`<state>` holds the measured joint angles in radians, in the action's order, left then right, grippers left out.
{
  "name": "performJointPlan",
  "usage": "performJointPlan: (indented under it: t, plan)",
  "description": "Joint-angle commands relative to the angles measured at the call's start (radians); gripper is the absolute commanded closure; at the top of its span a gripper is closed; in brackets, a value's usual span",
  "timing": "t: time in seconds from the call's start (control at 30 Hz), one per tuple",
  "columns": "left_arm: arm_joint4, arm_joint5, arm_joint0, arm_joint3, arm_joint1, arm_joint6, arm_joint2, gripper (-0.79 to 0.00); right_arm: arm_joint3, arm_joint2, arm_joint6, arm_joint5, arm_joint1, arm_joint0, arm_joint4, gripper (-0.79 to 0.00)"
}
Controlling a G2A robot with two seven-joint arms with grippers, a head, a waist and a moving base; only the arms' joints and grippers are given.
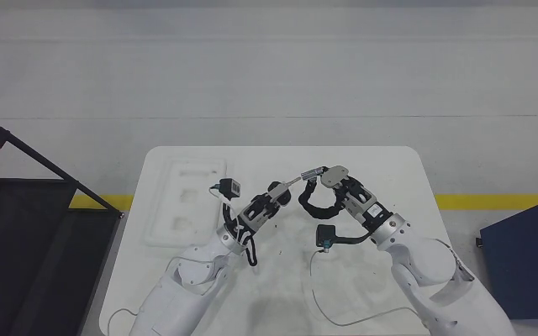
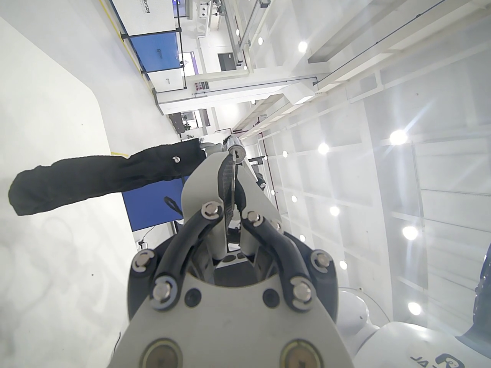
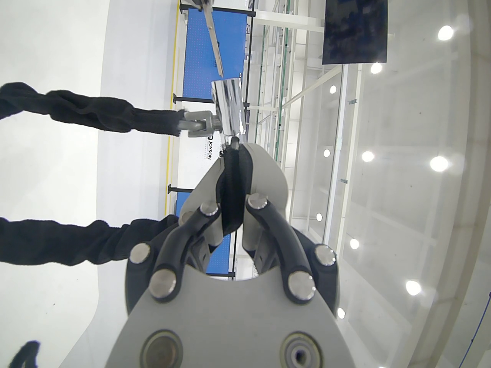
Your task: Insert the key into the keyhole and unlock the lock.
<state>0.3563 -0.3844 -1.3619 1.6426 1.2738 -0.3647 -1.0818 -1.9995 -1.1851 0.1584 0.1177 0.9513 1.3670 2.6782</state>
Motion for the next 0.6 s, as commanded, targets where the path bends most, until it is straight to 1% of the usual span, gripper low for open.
performJointPlan:
  t: [0.0,0.57]
  plan:
    - [0.0,0.0,0.002,-0.002,0.001,-0.002,0.001,0.0,0.0,0.0,0.0,0.0,0.0,0.0,0.0,0.0]
    - [-0.011,0.007,0.005,0.004,0.007,-0.022,-0.001,0.0,0.0,0.0,0.0,0.0,0.0,0.0,0.0,0.0]
